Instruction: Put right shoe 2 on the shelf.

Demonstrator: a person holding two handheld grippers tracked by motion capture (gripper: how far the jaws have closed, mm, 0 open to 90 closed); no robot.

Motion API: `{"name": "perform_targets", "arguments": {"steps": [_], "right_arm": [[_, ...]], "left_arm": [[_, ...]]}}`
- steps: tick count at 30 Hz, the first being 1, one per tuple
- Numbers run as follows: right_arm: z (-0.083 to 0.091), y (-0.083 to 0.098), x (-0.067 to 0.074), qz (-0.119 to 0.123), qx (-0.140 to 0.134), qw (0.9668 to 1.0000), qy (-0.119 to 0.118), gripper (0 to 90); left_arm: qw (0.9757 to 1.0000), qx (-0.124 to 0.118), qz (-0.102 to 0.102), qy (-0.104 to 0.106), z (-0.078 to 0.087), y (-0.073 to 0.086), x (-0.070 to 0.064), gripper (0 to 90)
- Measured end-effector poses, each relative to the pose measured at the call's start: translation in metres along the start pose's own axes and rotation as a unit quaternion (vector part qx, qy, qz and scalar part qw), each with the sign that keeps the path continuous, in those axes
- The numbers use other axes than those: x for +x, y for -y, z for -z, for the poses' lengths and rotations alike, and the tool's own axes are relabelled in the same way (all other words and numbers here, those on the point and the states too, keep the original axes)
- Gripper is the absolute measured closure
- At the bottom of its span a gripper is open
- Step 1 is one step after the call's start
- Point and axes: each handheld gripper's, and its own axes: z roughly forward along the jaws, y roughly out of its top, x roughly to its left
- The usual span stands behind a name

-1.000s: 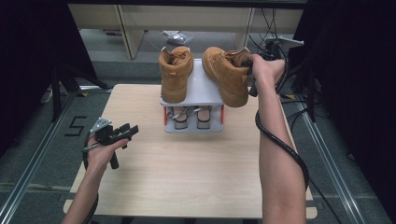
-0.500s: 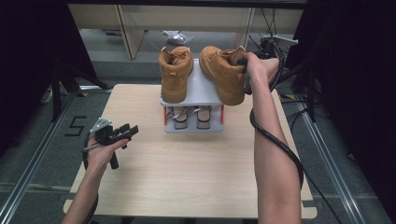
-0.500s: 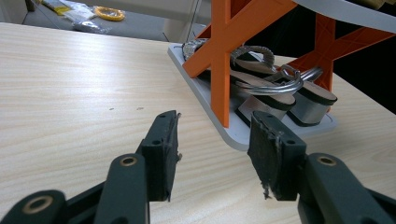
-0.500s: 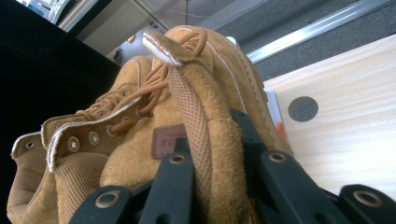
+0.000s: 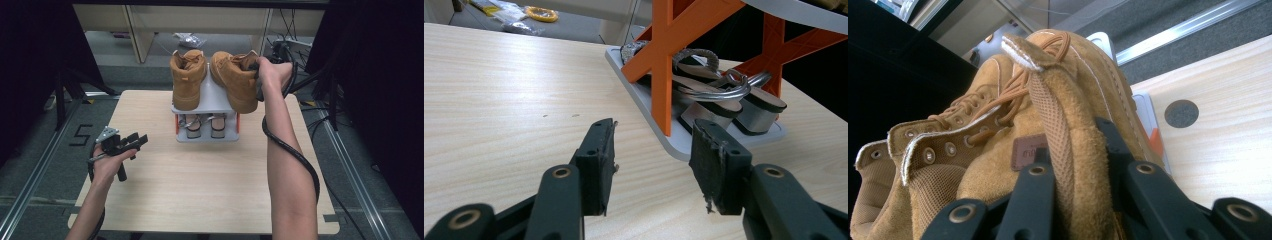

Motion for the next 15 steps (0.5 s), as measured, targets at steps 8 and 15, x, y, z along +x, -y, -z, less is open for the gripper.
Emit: {"name": "perform_targets", "arguments": {"steps": [8, 15], "right_arm": [[-0.0054, 0.0028, 0.0034, 0.001, -0.003, 1.0000, 0.003, 78.7], [-0.0068, 0.0033, 0.0080, 0.023, -0.010, 0.9997, 0.008, 71.6]], "left_arm": [[1.0000, 0.000, -0.001, 0.000, 0.0001, 0.0001, 0.0006, 51.9], [1.0000, 0.000, -0.001, -0.002, 0.0010, 0.0000, 0.0014, 51.9]]}}
